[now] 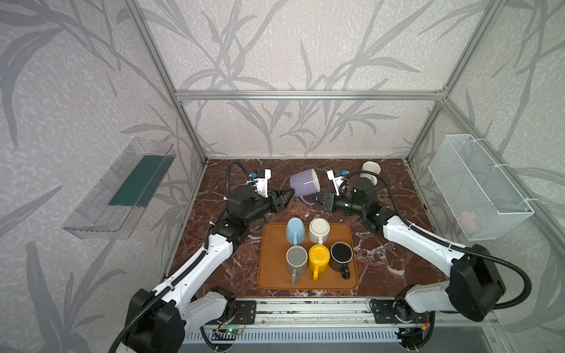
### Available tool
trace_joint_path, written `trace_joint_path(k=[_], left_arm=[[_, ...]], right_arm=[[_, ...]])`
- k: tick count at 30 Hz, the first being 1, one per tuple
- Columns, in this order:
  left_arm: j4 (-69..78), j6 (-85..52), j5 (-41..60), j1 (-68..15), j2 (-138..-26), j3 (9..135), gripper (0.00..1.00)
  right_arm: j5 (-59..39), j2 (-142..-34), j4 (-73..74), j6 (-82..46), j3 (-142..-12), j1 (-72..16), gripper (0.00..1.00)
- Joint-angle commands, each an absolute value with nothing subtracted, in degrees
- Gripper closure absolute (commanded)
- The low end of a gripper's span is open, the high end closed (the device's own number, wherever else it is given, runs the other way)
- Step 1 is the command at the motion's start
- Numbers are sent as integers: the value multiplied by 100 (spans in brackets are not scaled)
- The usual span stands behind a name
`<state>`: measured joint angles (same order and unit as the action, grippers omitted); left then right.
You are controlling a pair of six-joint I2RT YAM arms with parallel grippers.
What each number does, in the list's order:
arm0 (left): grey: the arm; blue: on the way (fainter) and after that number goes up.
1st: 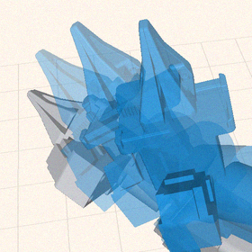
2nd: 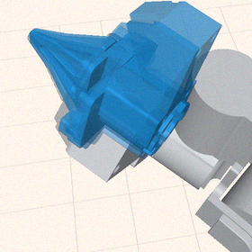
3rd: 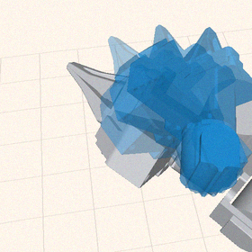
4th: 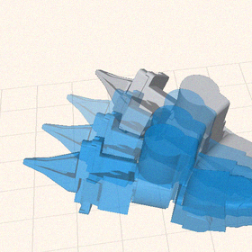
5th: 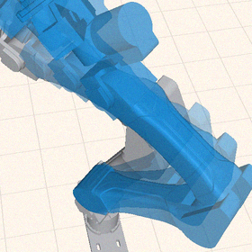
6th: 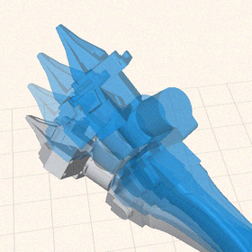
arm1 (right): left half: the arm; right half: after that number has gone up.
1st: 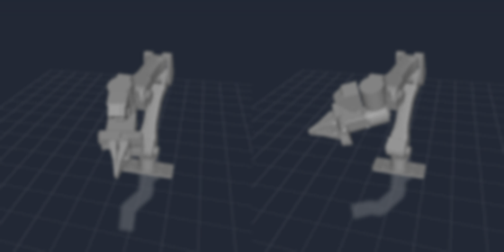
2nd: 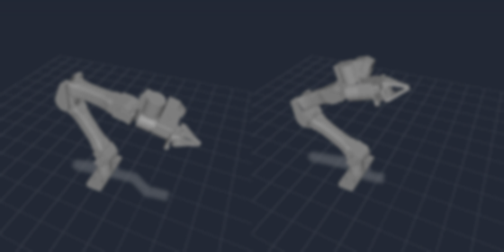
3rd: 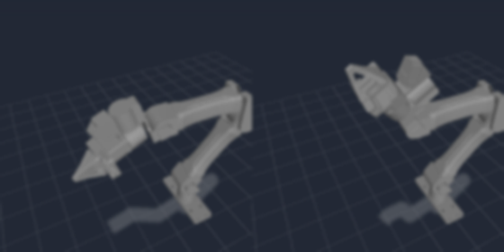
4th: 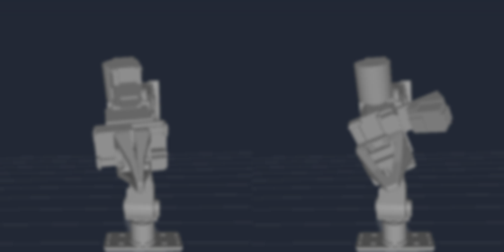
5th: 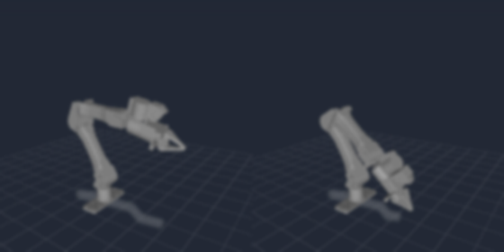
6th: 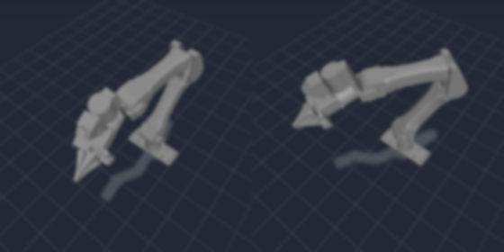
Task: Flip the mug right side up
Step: 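Open the left gripper and release the lavender mug to the right gripper, then carry the lavender mug toward the white mug while the left arm withdraws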
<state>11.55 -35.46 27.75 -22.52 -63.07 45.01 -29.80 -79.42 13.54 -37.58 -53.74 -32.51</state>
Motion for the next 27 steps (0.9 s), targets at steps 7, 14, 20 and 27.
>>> trace_joint_path(k=[7,14,20,27], left_arm=[[427,-3130,2427,-2361,-6178,4954,48],[731,-3242,2664,-2550,-6333,4890,50],[211,-3097,2114,-2717,-6469,5023,50],[-773,-2768,1209,-2784,-6426,5312,50]], right_arm=[[-1858,-7650,9,-2648,-6082,-3237,100],[-974,-7917,-1018,-1981,-6656,-3233,100],[-493,-8215,-1523,-1653,-7051,-3096,100],[-135,-8543,-1793,-1394,-7309,-2742,100]])
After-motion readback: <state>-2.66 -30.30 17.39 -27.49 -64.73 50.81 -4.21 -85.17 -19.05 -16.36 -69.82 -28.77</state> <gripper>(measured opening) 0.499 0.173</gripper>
